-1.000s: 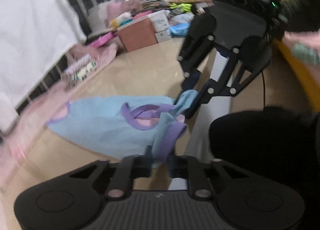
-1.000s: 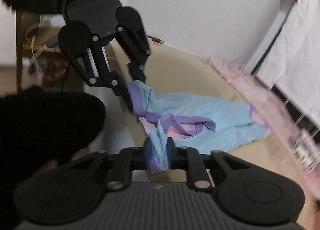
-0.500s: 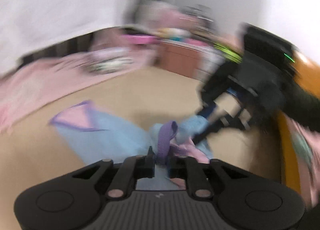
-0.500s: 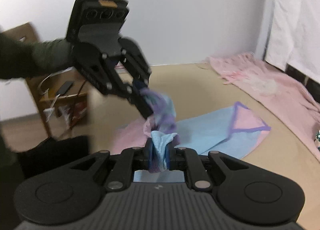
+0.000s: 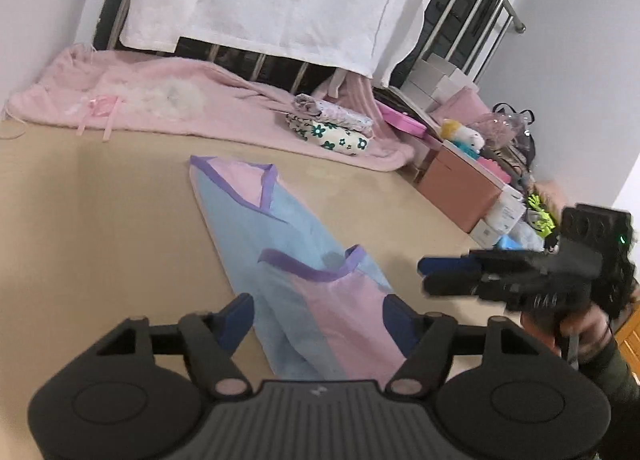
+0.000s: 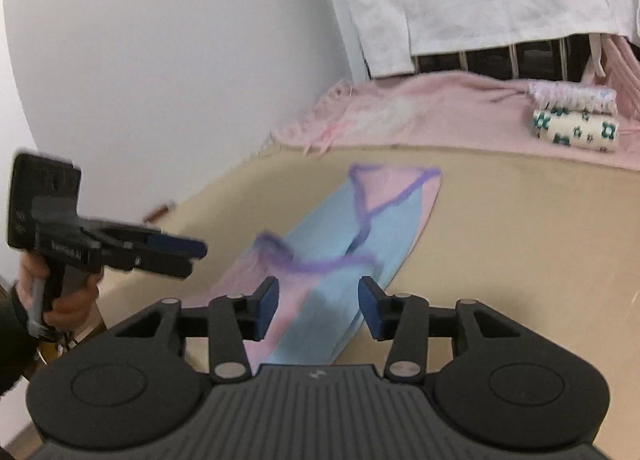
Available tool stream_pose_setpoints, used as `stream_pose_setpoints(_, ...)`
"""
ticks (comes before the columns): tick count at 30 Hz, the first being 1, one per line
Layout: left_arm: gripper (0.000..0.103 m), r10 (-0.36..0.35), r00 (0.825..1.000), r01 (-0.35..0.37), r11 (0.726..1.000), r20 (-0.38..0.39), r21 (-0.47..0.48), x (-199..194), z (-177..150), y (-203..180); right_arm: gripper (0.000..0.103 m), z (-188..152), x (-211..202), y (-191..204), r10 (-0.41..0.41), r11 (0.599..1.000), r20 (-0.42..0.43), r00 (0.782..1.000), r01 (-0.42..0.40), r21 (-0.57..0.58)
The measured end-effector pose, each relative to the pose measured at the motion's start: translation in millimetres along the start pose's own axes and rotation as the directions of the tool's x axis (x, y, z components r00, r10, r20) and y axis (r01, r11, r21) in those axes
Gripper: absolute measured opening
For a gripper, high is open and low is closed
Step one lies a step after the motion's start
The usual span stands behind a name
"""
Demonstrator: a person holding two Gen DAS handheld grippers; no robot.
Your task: Fold clothes
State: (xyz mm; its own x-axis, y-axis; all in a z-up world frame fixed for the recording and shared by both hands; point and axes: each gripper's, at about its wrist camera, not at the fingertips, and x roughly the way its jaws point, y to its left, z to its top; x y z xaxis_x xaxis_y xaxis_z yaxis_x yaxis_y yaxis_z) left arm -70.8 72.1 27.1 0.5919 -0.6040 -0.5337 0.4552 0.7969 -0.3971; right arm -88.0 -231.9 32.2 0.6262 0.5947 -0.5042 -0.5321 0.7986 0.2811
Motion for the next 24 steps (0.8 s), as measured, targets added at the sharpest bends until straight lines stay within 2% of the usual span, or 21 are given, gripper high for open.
stream_pose_setpoints(1, 0.041, 0.011, 0.999, -0.012, 1.0, -0.033, -0.007, 9, -3, 0, 0.043, -3, 5, 4, -0.005, 1.0, 0.0, 1.0, 0.005, 0.005)
stream_pose_setpoints(2, 0.017, 0.033, 0.996, -0.033, 0.999, -0.083, -0.006, 18, -7, -2, 0.041, -7, 9, 8, -0.009, 1.0, 0.0, 1.0, 0.009, 0.011)
stream_pose_setpoints(3, 0.015, 0.043, 0.995, -0.044, 0.999, -0.091, -0.007, 19, -12, -3, 0.04, -10, 15, 12, -0.017, 1.0, -0.011, 1.0, 0.017, 0.011)
stream_pose_setpoints(4, 0.016, 0.048, 0.996, -0.049, 0.999, -0.081, -0.011, 18, -17, -4, 0.038, -13, 23, 17, -0.034, 0.999, -0.053, 0.998, 0.034, -0.008)
stream_pose_setpoints(5, 0.021, 0.051, 0.997, -0.053, 0.998, -0.065, -0.023, 14, -22, -5, 0.038, -16, 27, 23, -0.054, 0.998, -0.073, 0.996, 0.051, -0.031)
stream_pose_setpoints(8, 0.056, 0.055, 0.998, -0.055, 0.996, -0.007, -0.072, -5, -33, -4, 0.039, -20, 26, 34, -0.096, 0.993, -0.081, 0.992, 0.091, -0.07)
stream_pose_setpoints(10, 0.053, 0.04, 0.998, -0.037, 0.997, 0.038, -0.074, -23, -42, -5, 0.039, -16, 15, 40, -0.15, 0.985, -0.04, 0.988, 0.145, -0.094)
stream_pose_setpoints(11, 0.042, 0.03, 0.998, -0.028, 0.998, 0.047, -0.05, -30, -46, -8, 0.039, -13, 7, 44, -0.165, 0.981, -0.007, 0.986, 0.163, -0.107)
stream_pose_setpoints(12, 0.029, 0.026, 0.999, -0.025, 1.0, 0.048, -0.018, -33, -50, -13, 0.039, -11, 1, 47, -0.15, 0.983, 0.019, 0.988, 0.152, -0.108)
stream_pose_setpoints(14, 0.022, 0.027, 1.0, -0.027, 1.0, 0.01, -0.007, -25, -54, -19, 0.039, -10, -7, 55, -0.106, 0.988, 0.047, 0.993, 0.111, -0.111)
stream_pose_setpoints(16, 0.015, 0.029, 0.999, -0.029, 1.0, -0.033, -0.005, -16, -57, -24, 0.038, -15, 1, 61, -0.088, 0.987, 0.024, 0.996, 0.09, -0.131)
stream_pose_setpoints(19, 0.012, 0.07, 0.997, -0.069, 0.993, -0.01, 0.091, -14, -64, -37, 0.038, -30, 30, 64, -0.155, 0.978, -0.069, 0.986, 0.143, -0.152)
stream_pose_setpoints(22, 0.015, 0.08, 0.997, -0.079, 0.993, -0.001, 0.082, -21, -65, -38, 0.038, -38, 31, 68, -0.185, 0.973, -0.054, 0.981, 0.175, -0.147)
stream_pose_setpoints(23, 0.018, 0.081, 0.997, -0.081, 0.994, 0.002, 0.076, -24, -65, -39, 0.038, -36, 26, 70, -0.178, 0.975, -0.04, 0.983, 0.171, -0.144)
stream_pose_setpoints(24, 0.026, 0.077, 0.997, -0.078, 0.994, 0.023, 0.078, -28, -62, -38, 0.038, -35, 20, 72, -0.172, 0.976, -0.023, 0.985, 0.167, -0.141)
